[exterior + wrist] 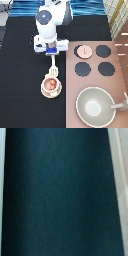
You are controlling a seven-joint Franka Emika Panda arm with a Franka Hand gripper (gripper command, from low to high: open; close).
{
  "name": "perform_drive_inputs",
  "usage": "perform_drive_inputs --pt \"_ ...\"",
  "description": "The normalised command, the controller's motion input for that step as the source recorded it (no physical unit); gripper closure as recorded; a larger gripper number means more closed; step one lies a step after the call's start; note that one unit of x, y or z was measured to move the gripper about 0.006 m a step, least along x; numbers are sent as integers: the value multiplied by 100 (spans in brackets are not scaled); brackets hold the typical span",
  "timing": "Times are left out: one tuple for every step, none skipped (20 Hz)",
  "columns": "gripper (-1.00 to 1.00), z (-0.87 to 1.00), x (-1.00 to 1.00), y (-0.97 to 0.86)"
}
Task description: Take the lid off the pot, put the pot on the plate, and use the tool to push the pot to the front of the table.
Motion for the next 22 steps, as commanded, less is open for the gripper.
perform_drive_inputs --pt "100 15 73 -19" --pt "100 15 74 -17" --pt "100 13 77 -8" --pt "100 11 78 0" --pt "100 9 83 0" --pt "100 9 85 0" --pt "100 5 85 0" --pt "100 0 85 -9" --pt "100 0 84 -13" --pt "100 0 84 -11" --pt "100 0 87 -3" --pt "100 0 89 0" --pt "100 0 90 1" --pt "100 0 90 4" --pt "100 0 88 0" --pt "100 0 85 0" --pt "100 0 81 0" --pt "100 0 78 -1" --pt "100 0 75 -4" --pt "100 0 74 -4" --pt "100 0 74 -4" --pt "100 0 74 -2"
